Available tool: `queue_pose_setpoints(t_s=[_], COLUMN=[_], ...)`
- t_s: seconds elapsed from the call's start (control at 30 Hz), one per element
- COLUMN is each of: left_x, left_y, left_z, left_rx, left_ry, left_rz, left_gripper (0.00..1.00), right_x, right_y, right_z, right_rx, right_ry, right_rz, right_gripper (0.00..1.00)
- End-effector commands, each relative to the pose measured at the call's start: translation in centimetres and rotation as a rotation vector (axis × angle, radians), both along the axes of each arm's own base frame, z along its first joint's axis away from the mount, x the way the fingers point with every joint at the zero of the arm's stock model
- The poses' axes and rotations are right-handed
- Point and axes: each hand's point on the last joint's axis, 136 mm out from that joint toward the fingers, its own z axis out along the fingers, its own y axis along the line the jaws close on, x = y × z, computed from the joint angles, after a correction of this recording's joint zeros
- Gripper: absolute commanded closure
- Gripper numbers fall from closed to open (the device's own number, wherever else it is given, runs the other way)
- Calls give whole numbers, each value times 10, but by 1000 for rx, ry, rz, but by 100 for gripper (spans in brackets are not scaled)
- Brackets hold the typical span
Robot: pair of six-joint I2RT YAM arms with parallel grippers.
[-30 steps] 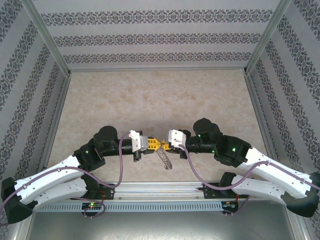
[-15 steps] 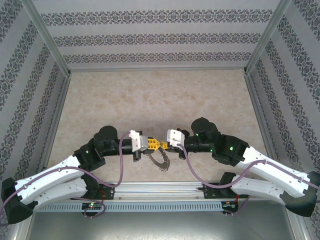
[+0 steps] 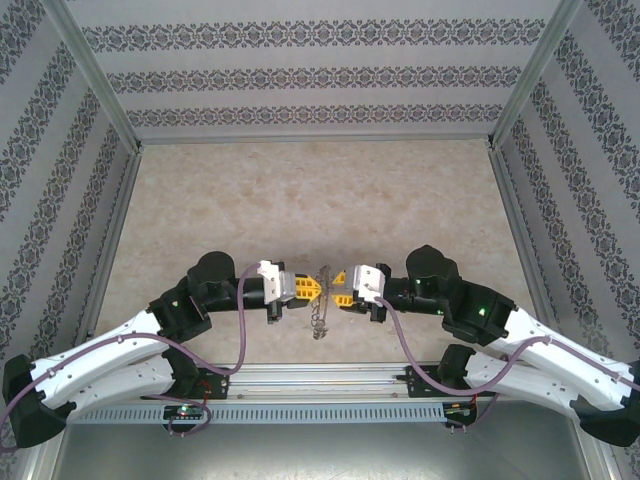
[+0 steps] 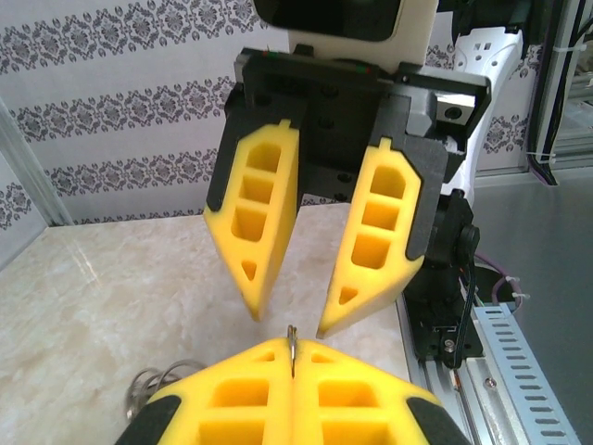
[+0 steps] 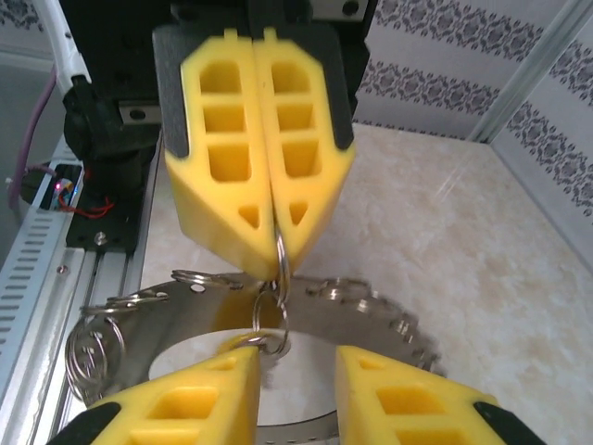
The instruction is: Put the keys on the keyring
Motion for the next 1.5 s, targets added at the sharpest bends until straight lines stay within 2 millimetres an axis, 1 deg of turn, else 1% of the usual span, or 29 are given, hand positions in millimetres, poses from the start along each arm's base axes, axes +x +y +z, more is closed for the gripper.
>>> queue_pose_setpoints(t_s=[0.0, 0.1, 0.2, 0.37, 0.47, 0.63, 0.67, 0.83, 0.93, 1.0, 1.1, 1.23, 1.47], left_x=[-2, -2, -3, -3, -3, -1, 0, 16, 22, 27, 32, 35, 32], left_y=[-1, -2, -2, -2, -3, -2, -1, 1, 2, 5, 7, 6, 2], left_z=[26, 25, 26, 26, 26, 24, 23, 1, -14, -21, -24, -29, -28], left_rx=[-82, -85, -89, -90, -91, -81, -75, 41, 136, 190, 242, 306, 314], left_ry=[-42, -39, -36, -36, -32, -29, -28, 6, 31, 34, 26, 23, 23], left_rz=[-24, -26, -28, -31, -33, -21, -13, 72, 106, 135, 156, 165, 145], left_gripper=[100, 100, 100, 100, 100, 100, 100, 99, 85, 81, 81, 84, 85], right_x=[2, 1, -1, -1, -1, -2, -3, -1, 4, 9, 17, 20, 23], right_y=[4, 8, 13, 17, 18, 20, 19, 16, 13, 11, 12, 15, 19], right_z=[8, 10, 6, 4, 5, 6, 7, 15, 16, 13, 6, 5, 2], right_rx=[51, 61, 52, 57, 57, 59, 62, 85, 69, 42, -26, -66, -116], right_ry=[-28, -26, -12, -7, -8, -14, -17, -47, -59, -58, -51, -49, -29], right_rz=[1, 21, 44, 54, 58, 68, 71, 47, 9, -19, -52, -67, -78], right_gripper=[73, 73, 75, 77, 82, 98, 100, 100, 100, 100, 100, 100, 100])
